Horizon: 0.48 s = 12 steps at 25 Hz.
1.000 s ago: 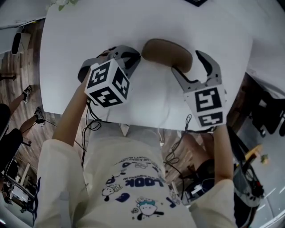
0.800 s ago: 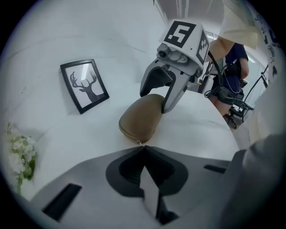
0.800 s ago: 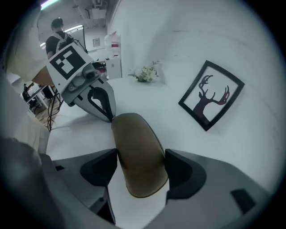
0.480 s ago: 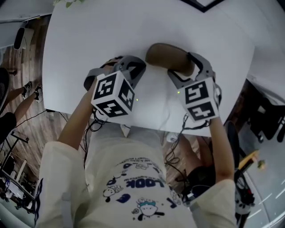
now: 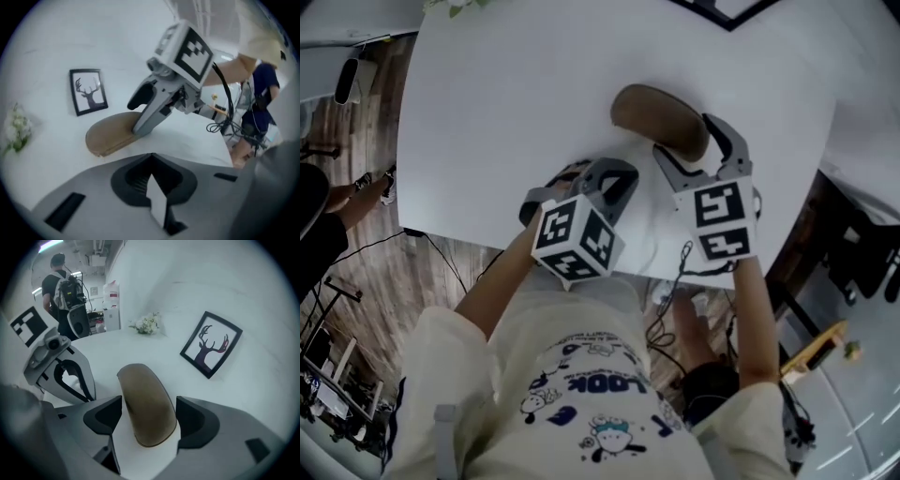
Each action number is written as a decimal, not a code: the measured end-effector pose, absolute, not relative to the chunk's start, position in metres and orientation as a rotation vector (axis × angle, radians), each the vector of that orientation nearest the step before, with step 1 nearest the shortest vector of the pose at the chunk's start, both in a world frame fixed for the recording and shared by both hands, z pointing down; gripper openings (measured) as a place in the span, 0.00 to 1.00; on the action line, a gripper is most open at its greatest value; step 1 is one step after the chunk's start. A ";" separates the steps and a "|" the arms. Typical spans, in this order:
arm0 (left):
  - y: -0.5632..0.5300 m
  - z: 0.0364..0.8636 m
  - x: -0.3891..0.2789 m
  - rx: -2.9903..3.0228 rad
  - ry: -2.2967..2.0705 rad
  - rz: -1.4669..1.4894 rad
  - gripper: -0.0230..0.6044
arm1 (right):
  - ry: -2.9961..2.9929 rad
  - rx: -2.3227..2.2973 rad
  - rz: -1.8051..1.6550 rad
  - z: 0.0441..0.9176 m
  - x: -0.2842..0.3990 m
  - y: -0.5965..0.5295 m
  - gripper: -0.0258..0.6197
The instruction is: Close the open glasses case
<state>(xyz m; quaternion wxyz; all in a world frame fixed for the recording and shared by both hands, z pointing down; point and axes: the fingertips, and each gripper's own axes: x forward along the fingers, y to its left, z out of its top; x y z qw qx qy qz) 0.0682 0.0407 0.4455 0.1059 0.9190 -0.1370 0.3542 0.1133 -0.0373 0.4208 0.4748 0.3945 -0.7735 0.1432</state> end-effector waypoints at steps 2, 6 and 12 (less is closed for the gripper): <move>0.033 0.441 0.052 2.610 -0.478 0.941 0.03 | -1.925 1.046 0.354 0.405 0.115 -0.038 0.56; 0.005 0.414 0.020 2.548 -0.689 0.806 0.04 | -1.979 1.287 0.429 0.364 0.129 -0.032 0.56; -0.021 0.337 -0.006 2.570 -0.851 0.535 0.04 | -2.112 1.692 0.400 0.300 0.115 -0.016 0.56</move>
